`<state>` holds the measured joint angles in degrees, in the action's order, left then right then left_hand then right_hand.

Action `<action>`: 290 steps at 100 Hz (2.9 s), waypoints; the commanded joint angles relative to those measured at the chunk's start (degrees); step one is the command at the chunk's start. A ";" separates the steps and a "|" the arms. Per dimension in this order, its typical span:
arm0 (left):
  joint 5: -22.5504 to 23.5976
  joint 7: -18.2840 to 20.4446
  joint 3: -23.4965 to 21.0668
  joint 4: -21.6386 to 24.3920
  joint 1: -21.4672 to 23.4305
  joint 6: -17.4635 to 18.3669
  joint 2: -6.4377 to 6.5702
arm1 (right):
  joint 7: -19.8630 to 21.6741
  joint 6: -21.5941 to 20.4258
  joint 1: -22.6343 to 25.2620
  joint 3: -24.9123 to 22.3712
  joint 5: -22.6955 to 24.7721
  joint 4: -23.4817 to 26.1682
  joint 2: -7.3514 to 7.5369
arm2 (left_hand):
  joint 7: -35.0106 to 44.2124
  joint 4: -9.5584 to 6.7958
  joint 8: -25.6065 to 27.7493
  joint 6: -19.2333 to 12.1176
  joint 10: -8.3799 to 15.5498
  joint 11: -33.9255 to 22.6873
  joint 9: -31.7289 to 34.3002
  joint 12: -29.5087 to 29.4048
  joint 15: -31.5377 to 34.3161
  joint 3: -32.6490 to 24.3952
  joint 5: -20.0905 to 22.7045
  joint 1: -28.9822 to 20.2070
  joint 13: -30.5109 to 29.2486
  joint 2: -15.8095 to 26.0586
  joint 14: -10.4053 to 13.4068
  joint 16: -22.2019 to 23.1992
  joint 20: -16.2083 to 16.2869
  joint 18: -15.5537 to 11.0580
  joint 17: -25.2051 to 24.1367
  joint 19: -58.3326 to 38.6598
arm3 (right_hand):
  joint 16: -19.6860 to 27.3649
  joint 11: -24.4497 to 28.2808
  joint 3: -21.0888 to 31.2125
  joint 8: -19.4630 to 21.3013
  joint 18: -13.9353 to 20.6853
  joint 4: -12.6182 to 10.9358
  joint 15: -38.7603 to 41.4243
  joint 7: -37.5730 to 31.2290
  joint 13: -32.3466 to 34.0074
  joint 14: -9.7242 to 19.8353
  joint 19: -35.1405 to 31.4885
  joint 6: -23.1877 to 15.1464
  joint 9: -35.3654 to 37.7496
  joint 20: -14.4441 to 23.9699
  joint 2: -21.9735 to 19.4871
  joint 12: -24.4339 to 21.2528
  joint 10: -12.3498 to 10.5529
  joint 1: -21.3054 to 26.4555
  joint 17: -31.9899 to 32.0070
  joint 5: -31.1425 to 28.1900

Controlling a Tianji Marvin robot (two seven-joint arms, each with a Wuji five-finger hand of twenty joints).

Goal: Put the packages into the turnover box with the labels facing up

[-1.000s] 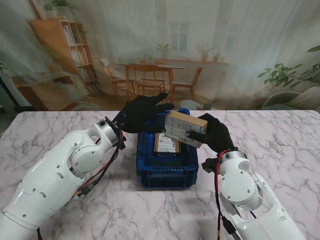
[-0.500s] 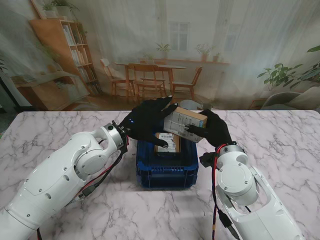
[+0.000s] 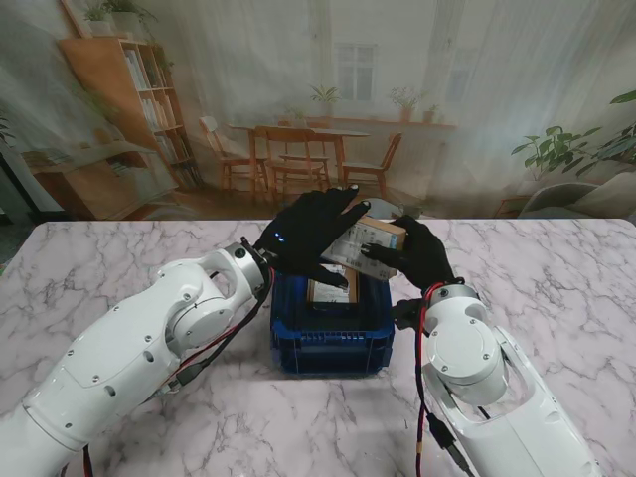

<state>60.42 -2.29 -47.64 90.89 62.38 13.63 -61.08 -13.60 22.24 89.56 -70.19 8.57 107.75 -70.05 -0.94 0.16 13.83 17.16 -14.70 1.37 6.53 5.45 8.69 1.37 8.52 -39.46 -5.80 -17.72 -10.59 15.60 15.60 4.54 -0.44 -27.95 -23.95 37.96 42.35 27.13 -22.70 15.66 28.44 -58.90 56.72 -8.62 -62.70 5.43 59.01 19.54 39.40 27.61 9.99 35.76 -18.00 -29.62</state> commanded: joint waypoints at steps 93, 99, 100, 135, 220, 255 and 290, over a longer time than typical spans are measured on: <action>-1.16 -1.01 6.95 -6.88 -6.87 -1.56 -1.50 | 1.37 2.47 -0.55 1.84 -5.47 1.36 -0.83 | 10.49 -13.22 34.75 -2.19 8.41 -24.99 7.47 35.68 17.19 -18.72 -1.76 -21.68 -15.21 3.97 4.01 33.88 18.34 -4.97 9.60 -21.66 | -0.76 11.50 13.83 0.60 -0.70 -2.40 5.06 -7.83 1.64 0.34 -0.59 -7.92 7.51 -0.61 -9.69 1.22 -4.22 11.58 0.77 -4.63; -0.91 -1.36 6.85 -6.78 -6.77 -1.60 -1.51 | 1.50 2.69 -0.54 1.83 -5.60 1.46 -0.82 | 12.28 -14.54 35.70 -2.97 9.16 -26.47 9.47 36.30 18.34 -23.30 -0.53 -21.16 -16.90 4.06 4.37 34.98 18.78 -5.11 10.80 -23.09 | -0.74 11.42 13.67 0.42 -0.73 -2.37 5.10 -7.61 1.59 0.30 -0.59 -7.52 7.34 -0.62 -9.96 1.13 -4.13 11.55 0.77 -4.38; -0.87 -1.40 6.83 -6.74 -6.75 -1.60 -1.50 | 1.52 2.73 -0.54 1.82 -5.63 1.47 -0.82 | 12.42 -14.59 35.76 -3.07 9.22 -26.60 9.74 36.34 18.43 -23.57 -0.36 -21.31 -17.12 4.09 4.36 35.03 18.81 -5.09 10.98 -23.20 | -0.74 11.41 13.64 0.37 -0.73 -2.37 5.11 -7.56 1.59 0.30 -0.59 -7.42 7.34 -0.62 -10.00 1.11 -4.14 11.55 0.78 -4.33; 0.48 -1.49 5.96 -5.75 -6.02 -1.36 -1.18 | 0.62 4.16 -0.25 1.49 -6.80 2.24 -1.25 | 16.60 -10.31 29.39 -4.71 7.88 -24.70 12.68 33.25 16.55 -15.46 1.68 -17.01 -18.87 2.92 2.24 33.44 18.58 -3.64 12.21 -24.23 | -0.82 11.96 12.75 -3.31 -0.84 -2.73 6.12 -5.18 2.87 0.23 -0.62 -3.55 8.43 -0.60 -10.88 0.32 -4.24 12.13 0.85 -3.77; 3.88 -5.13 7.09 -8.18 -7.57 0.60 -0.80 | 0.95 7.08 0.79 0.54 -12.31 4.36 -1.72 | 15.81 -6.63 30.22 -2.99 8.39 -21.15 13.89 27.27 14.61 -6.02 3.07 -21.25 -19.04 4.46 3.78 25.00 16.06 -4.68 12.19 -22.43 | -0.81 12.57 13.94 -3.47 -0.85 -2.31 7.28 -6.16 3.60 -0.01 -0.56 -2.77 9.11 -0.62 -10.91 -0.35 -4.06 12.16 1.17 -4.26; 1.25 -3.64 5.59 -6.92 -6.32 1.70 -1.06 | 2.22 6.30 0.74 0.66 -9.30 3.50 -1.07 | 32.22 -8.30 41.37 -6.95 10.94 -25.25 27.25 51.50 21.70 -20.36 6.94 -22.26 -28.56 0.05 4.55 37.23 20.64 -4.11 18.48 -29.20 | -0.68 13.09 11.87 -3.99 -0.42 -2.38 6.29 -4.04 -0.90 0.05 0.95 -6.37 3.89 -0.73 -11.95 0.54 -4.29 11.68 3.56 0.20; 0.40 -1.39 4.72 -5.84 -6.14 1.50 -0.97 | 4.46 6.30 1.48 -0.14 -10.32 3.99 -0.46 | 36.71 -7.34 44.50 -9.23 11.41 -19.46 32.90 59.47 20.22 -26.42 8.23 -26.58 -31.48 -2.86 3.15 49.16 20.43 -3.54 20.39 -30.08 | -0.71 7.48 4.64 -2.49 -1.28 -10.48 3.52 17.50 -10.84 -2.39 7.20 -1.79 -12.83 1.51 -16.44 -0.25 -1.17 -1.42 9.23 7.09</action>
<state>61.00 -4.78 -42.93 84.70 56.26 15.13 -61.92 -9.67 28.76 90.49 -70.20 -1.11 111.02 -70.64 29.64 -4.91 56.47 15.78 -9.07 -12.30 30.49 59.85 20.43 3.90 12.69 -49.15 -30.25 -30.46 -12.26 59.59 34.93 5.04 19.24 -56.56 -24.30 43.25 41.48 22.35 -23.42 11.80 32.95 -44.87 48.79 -12.10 -57.15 16.23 50.27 19.85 28.82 26.48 13.89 35.28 -10.79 -24.10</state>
